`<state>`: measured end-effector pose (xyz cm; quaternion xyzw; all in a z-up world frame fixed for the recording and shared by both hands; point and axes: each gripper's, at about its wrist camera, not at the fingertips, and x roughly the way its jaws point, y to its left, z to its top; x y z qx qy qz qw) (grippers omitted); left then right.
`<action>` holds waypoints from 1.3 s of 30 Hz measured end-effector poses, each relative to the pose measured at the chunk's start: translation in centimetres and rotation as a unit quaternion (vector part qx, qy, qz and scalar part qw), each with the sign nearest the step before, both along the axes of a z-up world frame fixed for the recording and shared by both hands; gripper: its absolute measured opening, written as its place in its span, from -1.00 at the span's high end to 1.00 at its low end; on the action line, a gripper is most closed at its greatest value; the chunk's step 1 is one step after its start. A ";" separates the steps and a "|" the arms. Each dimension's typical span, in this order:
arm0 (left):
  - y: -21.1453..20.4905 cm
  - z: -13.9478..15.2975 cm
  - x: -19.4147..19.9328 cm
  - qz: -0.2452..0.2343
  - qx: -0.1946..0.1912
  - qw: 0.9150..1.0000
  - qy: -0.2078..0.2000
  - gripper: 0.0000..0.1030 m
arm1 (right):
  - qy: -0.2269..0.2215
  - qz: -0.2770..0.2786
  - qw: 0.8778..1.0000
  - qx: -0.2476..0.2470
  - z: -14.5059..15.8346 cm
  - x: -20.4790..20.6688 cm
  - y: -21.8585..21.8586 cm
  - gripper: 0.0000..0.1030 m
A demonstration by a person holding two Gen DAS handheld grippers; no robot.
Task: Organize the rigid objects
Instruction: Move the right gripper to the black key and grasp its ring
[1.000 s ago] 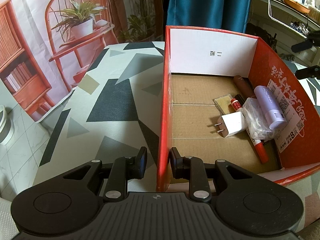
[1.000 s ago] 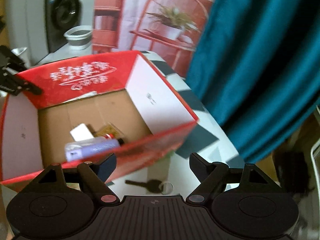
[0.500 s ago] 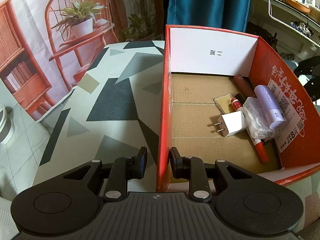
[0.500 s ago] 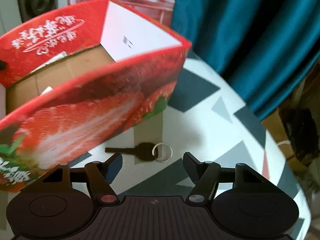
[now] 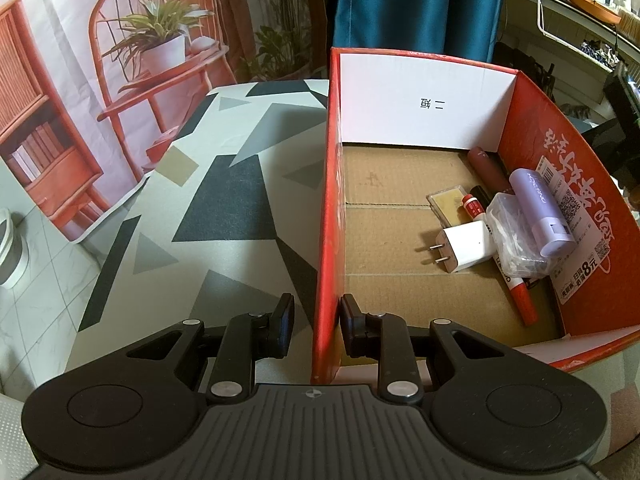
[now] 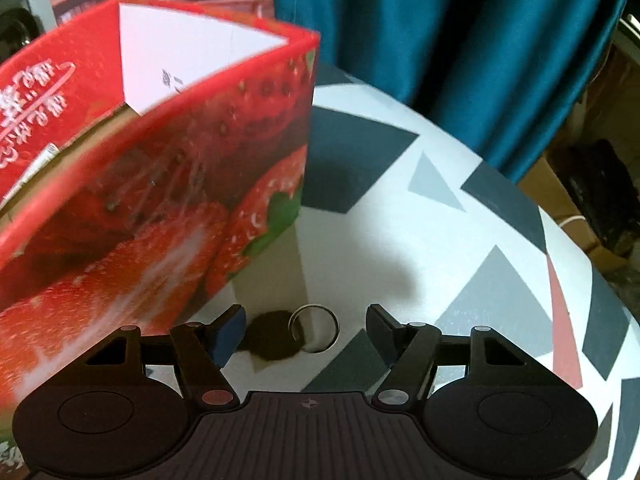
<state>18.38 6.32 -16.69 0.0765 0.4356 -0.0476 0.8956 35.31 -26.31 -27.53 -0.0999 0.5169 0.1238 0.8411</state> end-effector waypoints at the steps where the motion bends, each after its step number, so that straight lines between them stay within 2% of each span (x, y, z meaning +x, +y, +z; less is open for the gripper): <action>1: 0.0 0.0 0.0 0.000 0.000 1.000 0.000 0.47 | -0.002 -0.002 1.000 -0.001 -0.1 0.0 0.1 -0.25; 13: 0.0 0.0 0.1 0.001 -0.002 1.000 -0.001 0.47 | 0.010 0.008 1.000 0.004 0.0 -2.0 -1.0 -0.25; 16: 0.1 0.0 0.1 0.001 -0.001 1.000 -0.001 0.47 | 0.014 0.018 1.000 0.015 0.1 -2.6 -1.4 -0.09; 17: 0.0 0.0 0.1 0.001 -0.002 1.000 -0.001 0.47 | 0.016 0.022 0.999 0.018 0.2 -2.8 -1.5 0.07; 18: 0.0 0.0 0.1 0.001 -0.002 1.000 -0.001 0.47 | 0.019 0.025 0.999 0.018 0.2 -3.0 -1.6 0.15; 25: 0.1 0.0 0.1 0.003 -0.003 1.000 -0.002 0.47 | 0.037 0.012 0.999 0.008 0.5 -3.5 -2.2 0.24; 27: 0.1 0.0 0.1 0.003 -0.003 1.000 -0.002 0.47 | 0.031 0.005 0.999 0.024 0.7 -3.5 -1.9 0.31; 30: 0.1 0.0 0.1 0.003 -0.002 1.000 -0.002 0.47 | 0.025 -0.002 0.999 0.042 0.7 -3.4 -1.4 0.31; 37: 0.1 0.0 0.2 0.003 -0.003 1.000 -0.002 0.47 | 0.014 -0.026 0.999 0.038 0.3 -2.6 -0.6 0.29; 38: 0.1 0.0 0.2 0.003 -0.003 1.000 -0.002 0.47 | 0.014 -0.022 0.999 0.036 0.3 -2.6 -0.6 0.31; 39: 0.1 0.0 0.1 0.003 -0.003 1.000 -0.002 0.47 | 0.014 -0.020 0.999 0.039 0.3 -2.7 -0.6 0.41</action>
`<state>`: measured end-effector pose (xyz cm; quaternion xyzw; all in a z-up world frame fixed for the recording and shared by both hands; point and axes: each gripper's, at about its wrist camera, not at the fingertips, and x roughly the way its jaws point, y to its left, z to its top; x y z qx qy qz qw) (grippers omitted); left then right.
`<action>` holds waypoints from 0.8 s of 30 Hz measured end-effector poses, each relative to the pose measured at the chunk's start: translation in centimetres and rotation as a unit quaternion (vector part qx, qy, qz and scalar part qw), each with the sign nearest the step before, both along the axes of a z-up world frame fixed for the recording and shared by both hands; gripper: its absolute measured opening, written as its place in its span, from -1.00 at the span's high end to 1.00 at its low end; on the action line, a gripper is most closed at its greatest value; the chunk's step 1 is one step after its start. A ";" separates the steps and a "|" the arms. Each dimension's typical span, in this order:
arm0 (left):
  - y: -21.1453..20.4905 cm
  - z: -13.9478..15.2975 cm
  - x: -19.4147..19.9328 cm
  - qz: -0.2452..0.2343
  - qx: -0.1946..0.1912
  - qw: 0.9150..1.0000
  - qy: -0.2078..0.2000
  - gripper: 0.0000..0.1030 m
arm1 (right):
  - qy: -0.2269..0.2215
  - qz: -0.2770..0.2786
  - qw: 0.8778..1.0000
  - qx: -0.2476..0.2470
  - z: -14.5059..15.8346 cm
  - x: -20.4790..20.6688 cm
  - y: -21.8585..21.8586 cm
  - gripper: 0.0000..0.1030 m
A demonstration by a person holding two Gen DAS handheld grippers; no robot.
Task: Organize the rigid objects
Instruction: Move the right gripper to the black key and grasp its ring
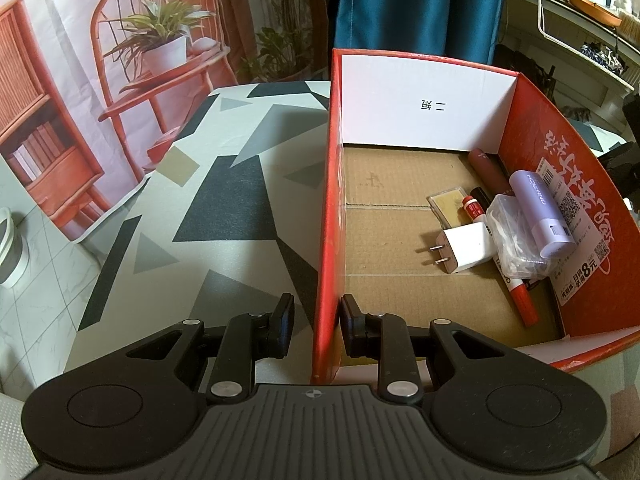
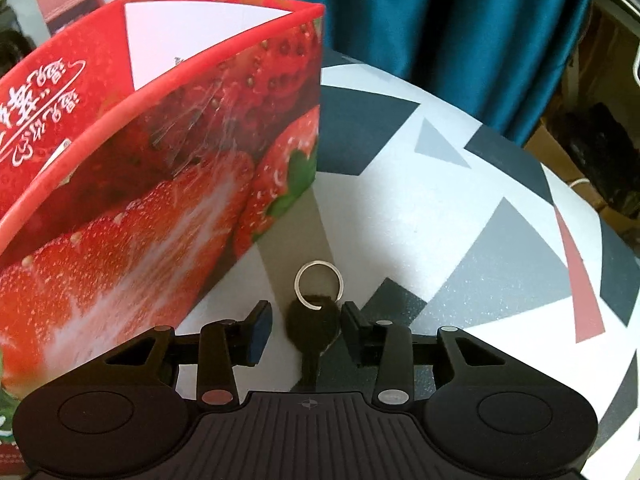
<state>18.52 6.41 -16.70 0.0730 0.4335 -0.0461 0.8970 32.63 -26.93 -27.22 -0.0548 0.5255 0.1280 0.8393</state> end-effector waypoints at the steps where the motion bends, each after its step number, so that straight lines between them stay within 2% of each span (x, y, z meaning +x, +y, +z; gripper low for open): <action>1: 0.0 0.0 0.0 0.000 0.000 1.000 0.000 0.47 | -0.002 0.005 1.000 0.001 0.1 -0.1 0.1 0.50; 5: 0.0 0.0 0.0 0.000 0.000 1.000 0.000 0.47 | -0.018 0.035 0.999 -0.032 0.3 -1.0 1.1 0.50; 8: 0.0 0.0 -0.1 0.000 0.000 1.000 0.000 0.47 | -0.033 0.068 0.995 -0.068 0.4 -1.8 2.2 0.50; 12: 0.0 0.0 0.0 0.000 0.000 1.000 0.000 0.47 | -0.047 0.101 0.990 -0.091 0.7 -2.8 3.1 0.50; 24: 0.0 0.1 -0.1 -0.001 0.001 1.000 0.000 0.47 | -0.092 0.118 0.984 -0.096 3.8 -3.8 3.6 0.50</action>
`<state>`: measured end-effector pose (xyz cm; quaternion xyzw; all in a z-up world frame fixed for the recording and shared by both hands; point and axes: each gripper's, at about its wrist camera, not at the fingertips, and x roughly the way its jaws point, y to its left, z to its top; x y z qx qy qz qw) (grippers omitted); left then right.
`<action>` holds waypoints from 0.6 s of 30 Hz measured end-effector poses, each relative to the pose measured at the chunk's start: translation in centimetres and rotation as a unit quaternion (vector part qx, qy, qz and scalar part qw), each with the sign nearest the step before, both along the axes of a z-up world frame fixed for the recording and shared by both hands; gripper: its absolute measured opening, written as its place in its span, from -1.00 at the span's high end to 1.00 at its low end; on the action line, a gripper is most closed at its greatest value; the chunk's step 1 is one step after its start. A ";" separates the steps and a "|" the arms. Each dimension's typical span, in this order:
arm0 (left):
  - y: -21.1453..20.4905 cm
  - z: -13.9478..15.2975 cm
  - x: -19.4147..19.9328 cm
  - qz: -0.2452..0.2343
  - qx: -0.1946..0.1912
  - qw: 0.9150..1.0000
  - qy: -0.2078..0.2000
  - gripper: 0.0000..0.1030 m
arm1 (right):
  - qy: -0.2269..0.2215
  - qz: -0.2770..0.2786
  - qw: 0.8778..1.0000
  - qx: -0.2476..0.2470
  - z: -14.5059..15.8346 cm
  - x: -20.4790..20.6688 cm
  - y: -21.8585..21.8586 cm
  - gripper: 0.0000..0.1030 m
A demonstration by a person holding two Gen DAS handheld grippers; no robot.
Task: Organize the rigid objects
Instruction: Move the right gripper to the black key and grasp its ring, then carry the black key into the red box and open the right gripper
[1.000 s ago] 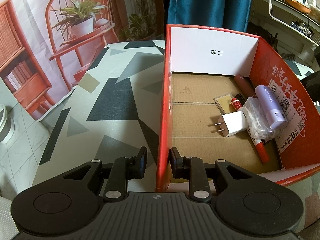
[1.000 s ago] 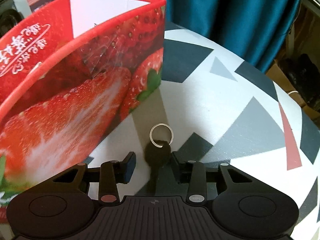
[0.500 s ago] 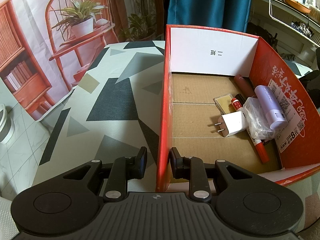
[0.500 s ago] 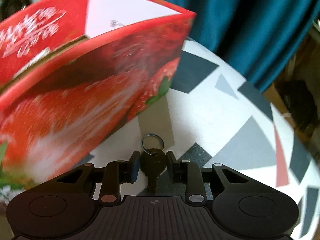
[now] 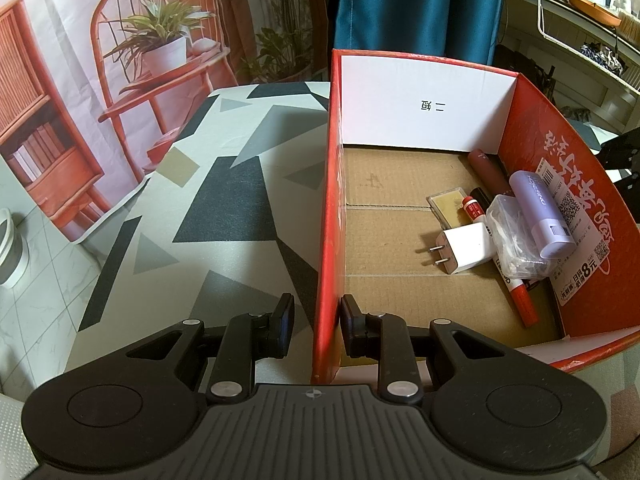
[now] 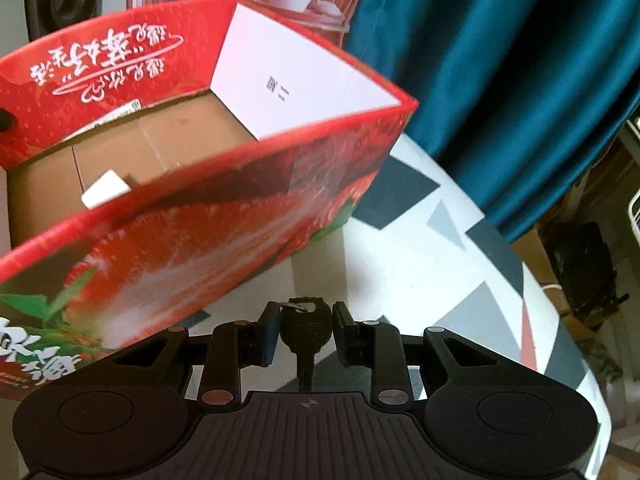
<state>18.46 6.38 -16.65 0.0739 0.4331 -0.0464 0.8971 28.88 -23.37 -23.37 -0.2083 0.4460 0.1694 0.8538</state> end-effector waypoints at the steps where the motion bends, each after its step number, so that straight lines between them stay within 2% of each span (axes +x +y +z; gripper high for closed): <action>1: 0.0 0.0 0.0 0.000 0.000 1.000 0.000 0.47 | -0.004 0.002 1.000 -0.001 0.3 -0.1 0.1 0.50; 18: 0.0 0.0 0.0 -0.001 0.001 1.000 0.000 0.47 | -0.054 0.025 0.998 0.006 5.4 -1.0 0.4 0.50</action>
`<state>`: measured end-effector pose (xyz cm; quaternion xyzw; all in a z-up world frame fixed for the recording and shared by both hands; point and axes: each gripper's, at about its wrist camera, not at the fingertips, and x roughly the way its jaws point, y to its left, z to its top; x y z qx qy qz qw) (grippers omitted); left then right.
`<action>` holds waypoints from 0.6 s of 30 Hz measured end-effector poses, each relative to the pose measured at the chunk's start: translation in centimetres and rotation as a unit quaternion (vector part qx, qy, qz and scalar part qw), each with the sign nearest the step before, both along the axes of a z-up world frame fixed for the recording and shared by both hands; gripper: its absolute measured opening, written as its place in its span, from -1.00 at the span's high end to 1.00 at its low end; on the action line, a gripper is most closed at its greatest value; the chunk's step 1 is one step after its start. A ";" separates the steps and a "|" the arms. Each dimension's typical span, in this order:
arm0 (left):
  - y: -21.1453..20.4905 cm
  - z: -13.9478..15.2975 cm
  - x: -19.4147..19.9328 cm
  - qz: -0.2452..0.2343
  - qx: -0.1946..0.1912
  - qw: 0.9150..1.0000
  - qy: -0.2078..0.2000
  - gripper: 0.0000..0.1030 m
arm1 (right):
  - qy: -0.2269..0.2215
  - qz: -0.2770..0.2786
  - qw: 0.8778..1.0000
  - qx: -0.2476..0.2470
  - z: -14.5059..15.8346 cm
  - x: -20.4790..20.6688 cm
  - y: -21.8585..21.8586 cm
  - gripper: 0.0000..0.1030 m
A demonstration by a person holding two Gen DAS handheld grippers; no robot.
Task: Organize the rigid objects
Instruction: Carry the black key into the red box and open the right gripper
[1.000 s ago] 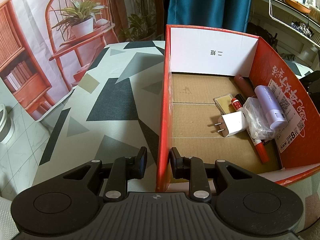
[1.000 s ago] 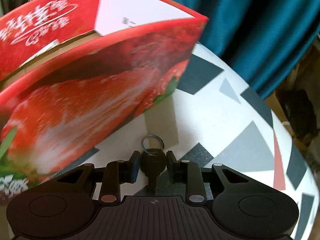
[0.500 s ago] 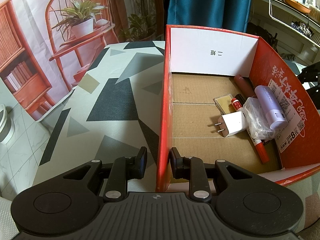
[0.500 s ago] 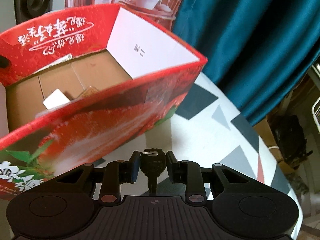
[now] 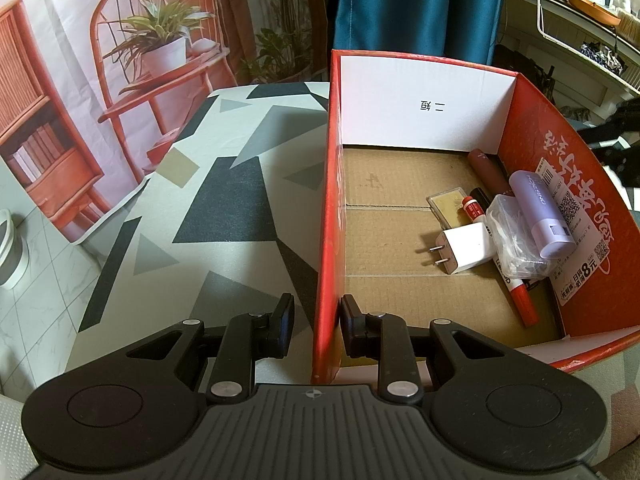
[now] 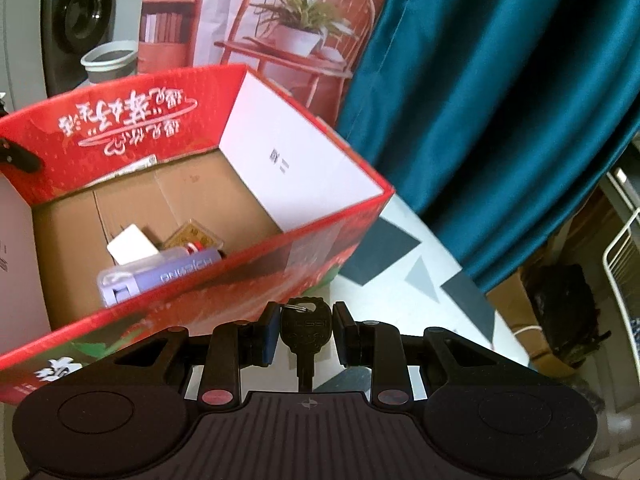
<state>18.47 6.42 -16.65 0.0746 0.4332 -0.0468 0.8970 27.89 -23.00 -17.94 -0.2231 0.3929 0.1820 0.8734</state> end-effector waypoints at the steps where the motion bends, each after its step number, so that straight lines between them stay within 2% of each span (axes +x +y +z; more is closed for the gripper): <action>1: 0.0 0.0 0.0 0.000 0.000 1.000 0.000 0.47 | -0.003 0.002 1.000 0.000 0.5 -0.1 -0.1 0.50; 10: -0.1 0.0 0.0 -0.001 0.001 1.000 0.000 0.47 | -0.042 0.021 0.999 0.010 4.8 -0.5 0.4 0.50; 18: -0.1 0.0 0.0 0.000 0.001 1.000 -0.001 0.47 | -0.042 0.064 0.997 0.024 5.2 0.0 3.6 0.50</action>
